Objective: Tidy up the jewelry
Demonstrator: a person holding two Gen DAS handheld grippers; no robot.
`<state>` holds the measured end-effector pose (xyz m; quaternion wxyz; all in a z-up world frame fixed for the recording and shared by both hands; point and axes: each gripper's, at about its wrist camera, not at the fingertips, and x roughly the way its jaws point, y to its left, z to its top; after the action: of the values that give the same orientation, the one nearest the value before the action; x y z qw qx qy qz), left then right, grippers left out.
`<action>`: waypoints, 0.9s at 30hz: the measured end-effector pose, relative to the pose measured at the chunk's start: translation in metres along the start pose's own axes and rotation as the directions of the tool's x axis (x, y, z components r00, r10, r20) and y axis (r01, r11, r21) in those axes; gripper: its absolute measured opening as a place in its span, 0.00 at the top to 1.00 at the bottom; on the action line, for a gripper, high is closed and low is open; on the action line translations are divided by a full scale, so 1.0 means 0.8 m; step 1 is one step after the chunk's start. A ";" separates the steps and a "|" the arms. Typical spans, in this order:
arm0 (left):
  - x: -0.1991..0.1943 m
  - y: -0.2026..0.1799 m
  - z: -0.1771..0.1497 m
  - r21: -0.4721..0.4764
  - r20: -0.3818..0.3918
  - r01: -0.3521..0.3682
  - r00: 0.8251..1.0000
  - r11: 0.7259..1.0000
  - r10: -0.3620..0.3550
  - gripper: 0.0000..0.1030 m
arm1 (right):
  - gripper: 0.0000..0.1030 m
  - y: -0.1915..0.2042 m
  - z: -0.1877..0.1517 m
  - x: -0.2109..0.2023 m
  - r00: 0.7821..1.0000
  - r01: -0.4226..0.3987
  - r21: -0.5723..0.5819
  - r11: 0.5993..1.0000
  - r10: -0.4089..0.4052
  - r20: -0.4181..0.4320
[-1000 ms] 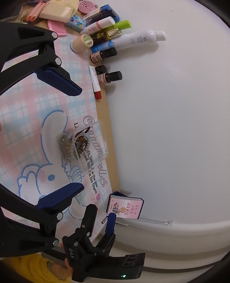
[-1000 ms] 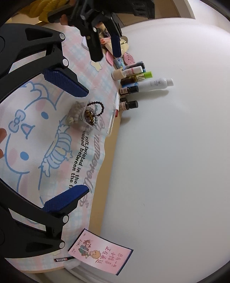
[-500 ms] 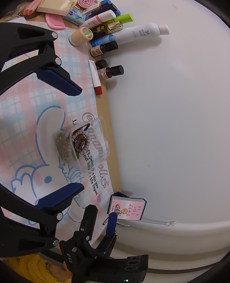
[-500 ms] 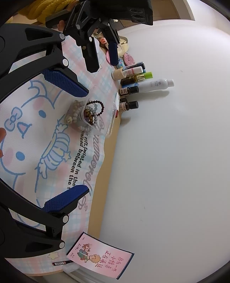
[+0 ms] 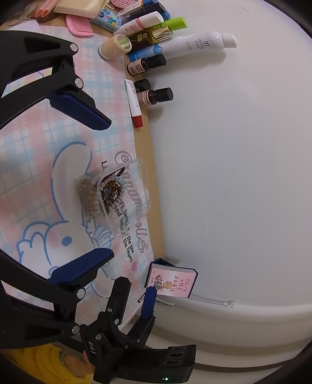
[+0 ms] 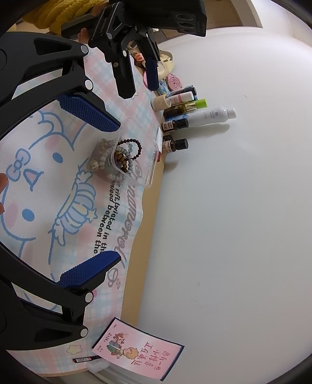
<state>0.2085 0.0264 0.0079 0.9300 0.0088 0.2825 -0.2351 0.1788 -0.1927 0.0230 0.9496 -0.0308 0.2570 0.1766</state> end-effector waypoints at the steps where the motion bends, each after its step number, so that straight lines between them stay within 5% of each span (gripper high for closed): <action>1: 0.000 -0.001 0.000 -0.001 -0.001 0.002 1.000 1.000 -0.002 0.06 | 0.08 0.000 0.000 -0.001 1.000 -0.002 0.001 1.000 0.002 0.003; 27: 0.001 -0.004 -0.002 0.012 -0.018 0.013 1.000 1.000 -0.013 0.06 | 0.08 0.004 0.004 -0.007 1.000 -0.004 0.002 1.000 0.004 0.017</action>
<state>0.2067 0.0232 0.0068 0.9258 0.0147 0.2893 -0.2428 0.1749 -0.1906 0.0288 0.9515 -0.0277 0.2492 0.1783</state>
